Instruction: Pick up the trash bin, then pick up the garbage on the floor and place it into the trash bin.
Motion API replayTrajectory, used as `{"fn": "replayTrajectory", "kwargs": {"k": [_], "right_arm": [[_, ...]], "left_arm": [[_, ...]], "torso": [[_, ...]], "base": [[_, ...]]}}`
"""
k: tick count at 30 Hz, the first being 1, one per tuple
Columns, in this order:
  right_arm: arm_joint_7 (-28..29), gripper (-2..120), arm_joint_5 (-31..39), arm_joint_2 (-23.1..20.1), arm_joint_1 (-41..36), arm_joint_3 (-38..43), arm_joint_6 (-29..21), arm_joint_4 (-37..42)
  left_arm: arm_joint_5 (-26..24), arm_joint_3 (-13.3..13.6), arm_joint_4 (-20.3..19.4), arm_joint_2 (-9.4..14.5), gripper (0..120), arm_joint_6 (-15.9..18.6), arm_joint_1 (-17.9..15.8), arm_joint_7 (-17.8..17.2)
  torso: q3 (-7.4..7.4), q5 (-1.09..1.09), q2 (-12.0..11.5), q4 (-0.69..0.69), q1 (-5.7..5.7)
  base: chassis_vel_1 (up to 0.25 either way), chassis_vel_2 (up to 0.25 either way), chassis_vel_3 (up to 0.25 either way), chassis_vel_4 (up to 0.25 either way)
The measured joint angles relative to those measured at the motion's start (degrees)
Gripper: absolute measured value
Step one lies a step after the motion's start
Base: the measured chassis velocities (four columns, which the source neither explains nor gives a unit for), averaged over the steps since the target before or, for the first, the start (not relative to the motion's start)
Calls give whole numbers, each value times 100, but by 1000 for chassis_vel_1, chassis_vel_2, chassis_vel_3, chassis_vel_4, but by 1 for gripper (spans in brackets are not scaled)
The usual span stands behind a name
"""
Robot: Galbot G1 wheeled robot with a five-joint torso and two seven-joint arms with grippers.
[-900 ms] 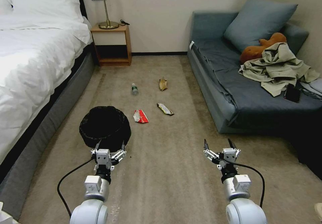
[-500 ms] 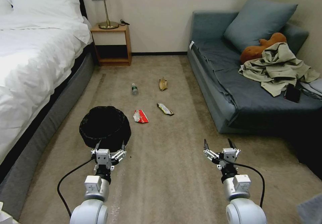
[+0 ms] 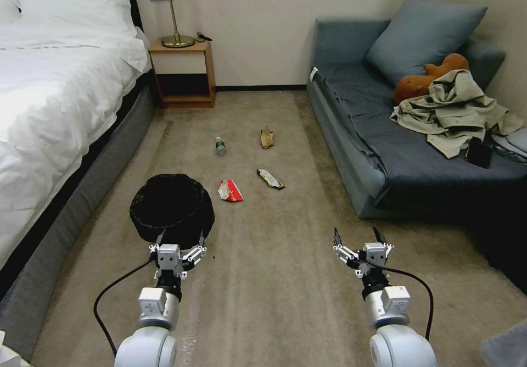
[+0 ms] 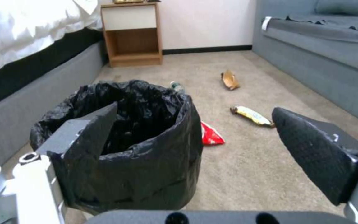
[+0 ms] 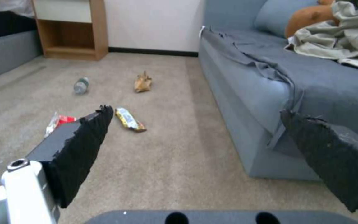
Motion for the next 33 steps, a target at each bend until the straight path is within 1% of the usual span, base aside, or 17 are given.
{"fn": "replayTrajectory", "kwargs": {"k": [2,3,4,5,8,9,10,11,12,14,17,18,19,23,24,26,33], "right_arm": [[7,100,13,-2,2,-2,-24,9],[16,100,38,-5,5,-9,-68,18],[103,100,173,-27,25,-38,-296,103],[103,100,173,-27,25,-38,-296,103],[329,100,530,-95,84,-131,-903,336],[329,100,530,-95,84,-131,-903,336],[418,100,672,-120,108,-167,-1151,433],[418,100,672,-120,108,-167,-1151,433],[523,100,840,-150,134,-209,-1432,540],[675,100,1081,-194,176,-272,-1846,698],[720,100,1163,-216,192,-288,-1975,749],[747,100,1331,-312,252,-283,-2133,792],[786,100,1534,-434,335,-266,-2319,865],[897,100,2122,-783,574,-209,-2862,1068],[897,100,2122,-783,574,-209,-2862,1068],[896,100,2419,-1019,724,-48,-2919,1038],[866,100,2404,-1000,675,-39,-2782,857]], "left_arm": [[-21,4,0,1,100,30,-16,-18],[-212,41,6,9,100,301,-203,-207],[-455,88,24,21,100,657,-436,-449],[-455,88,24,21,100,657,-436,-449],[-919,183,58,45,100,1325,-881,-905],[-919,183,58,45,100,1325,-881,-905],[-1083,219,67,54,100,1561,-1039,-1063],[-1083,219,67,54,100,1561,-1039,-1063],[-1301,267,83,65,100,1879,-1249,-1277],[-1635,288,100,119,100,2204,-1543,-1471],[-1754,211,99,199,100,2219,-1677,-1474],[-1826,168,104,272,100,2245,-1750,-1477],[-1854,143,124,316,100,2265,-1785,-1472],[-2042,59,243,449,100,2395,-1949,-1544],[-2042,59,243,449,100,2395,-1949,-1544],[-2359,-10,307,580,100,2613,-2084,-1691],[-2917,-133,332,712,100,2973,-2142,-1900]], "torso": [[0,0,0,0,0],[0,0,0,0,0],[0,0,0,0,0],[0,0,0,0,0],[0,-1,0,0,0],[0,-1,0,0,0],[1,-1,0,0,0],[1,-1,0,0,0],[0,-1,0,0,0],[1,-3,-1,0,0],[0,0,0,-2,0],[1,5,-1,-1,0],[1,-3,-1,0,0],[1,-2,-1,1,0],[1,-2,-1,1,0],[0,-2,0,1,0],[1,-2,0,0,0]], "base": [[0,0,0,0],[0,0,0,0],[0,0,0,0],[0,0,0,0],[0,0,0,0],[0,0,0,0],[0,0,0,0],[0,0,0,0],[0,0,0,0],[0,0,0,0],[0,0,0,0],[0,0,0,0],[0,0,0,0],[0,0,0,0],[0,0,0,0],[0,0,0,0],[0,0,0,0]]}}
